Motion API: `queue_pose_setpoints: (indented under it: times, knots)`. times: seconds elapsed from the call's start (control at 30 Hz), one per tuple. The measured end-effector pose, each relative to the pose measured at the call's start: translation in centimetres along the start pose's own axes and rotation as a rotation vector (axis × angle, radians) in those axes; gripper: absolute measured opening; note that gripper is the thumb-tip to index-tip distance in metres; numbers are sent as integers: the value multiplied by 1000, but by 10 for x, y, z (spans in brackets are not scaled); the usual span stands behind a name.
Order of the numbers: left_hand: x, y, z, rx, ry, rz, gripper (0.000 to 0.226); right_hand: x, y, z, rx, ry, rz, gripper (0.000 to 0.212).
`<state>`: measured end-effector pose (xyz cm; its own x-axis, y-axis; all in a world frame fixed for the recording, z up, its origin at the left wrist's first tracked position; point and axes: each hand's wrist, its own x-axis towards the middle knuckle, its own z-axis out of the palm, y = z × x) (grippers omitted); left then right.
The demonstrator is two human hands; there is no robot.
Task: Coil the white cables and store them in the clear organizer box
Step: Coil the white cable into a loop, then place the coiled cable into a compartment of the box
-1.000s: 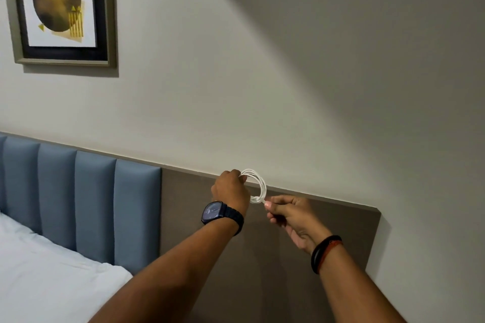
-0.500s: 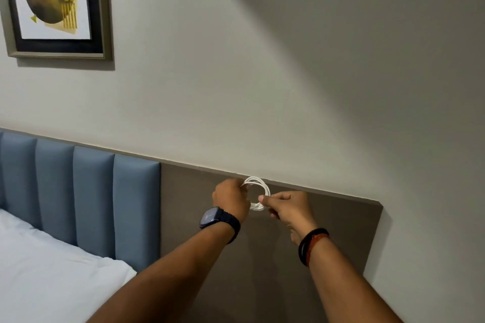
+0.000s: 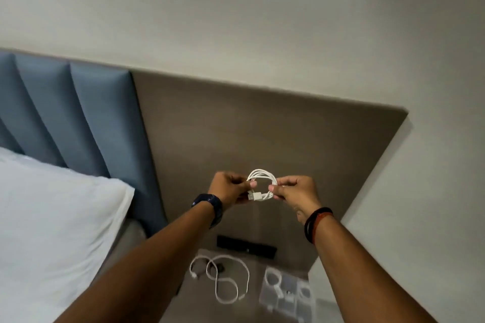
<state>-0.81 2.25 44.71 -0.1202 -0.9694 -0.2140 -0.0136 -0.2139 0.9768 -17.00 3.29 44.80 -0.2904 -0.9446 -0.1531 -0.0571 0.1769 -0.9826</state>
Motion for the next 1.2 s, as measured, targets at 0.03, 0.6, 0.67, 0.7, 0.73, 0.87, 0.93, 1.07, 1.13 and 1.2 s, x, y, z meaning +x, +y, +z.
queue_pose_setpoints:
  times: [0.03,0.6,0.67,0.7,0.73,0.87,0.93,1.07,1.13,1.2]
  knots:
    - [7,-23,2,-5,6,-39,18,4,22,3,-16,15,38,15]
    - [57,-471,101,222,-62,-630,18,7,469,-51,-85,216,629,27]
    - [63,-494,112,160,-75,-732,45,12,498,-58,-27,204,729,25]
    - [68,-506,117,119,-82,-777,63,16,513,-61,2,191,772,22]
    - [75,-516,120,76,-86,-815,79,20,526,-62,32,161,823,20]
    - [101,-544,128,-46,-165,-883,106,39,566,-68,102,68,1002,14]
    - [113,-554,130,-35,-200,-858,116,49,582,-71,134,93,1007,26]
    - [118,-562,135,25,-224,-763,108,57,587,-78,243,79,967,28]
    - [114,-564,137,-2,-203,-706,93,57,583,-80,218,81,897,30]
    - [110,-563,139,-39,-188,-689,88,57,579,-84,202,109,832,29]
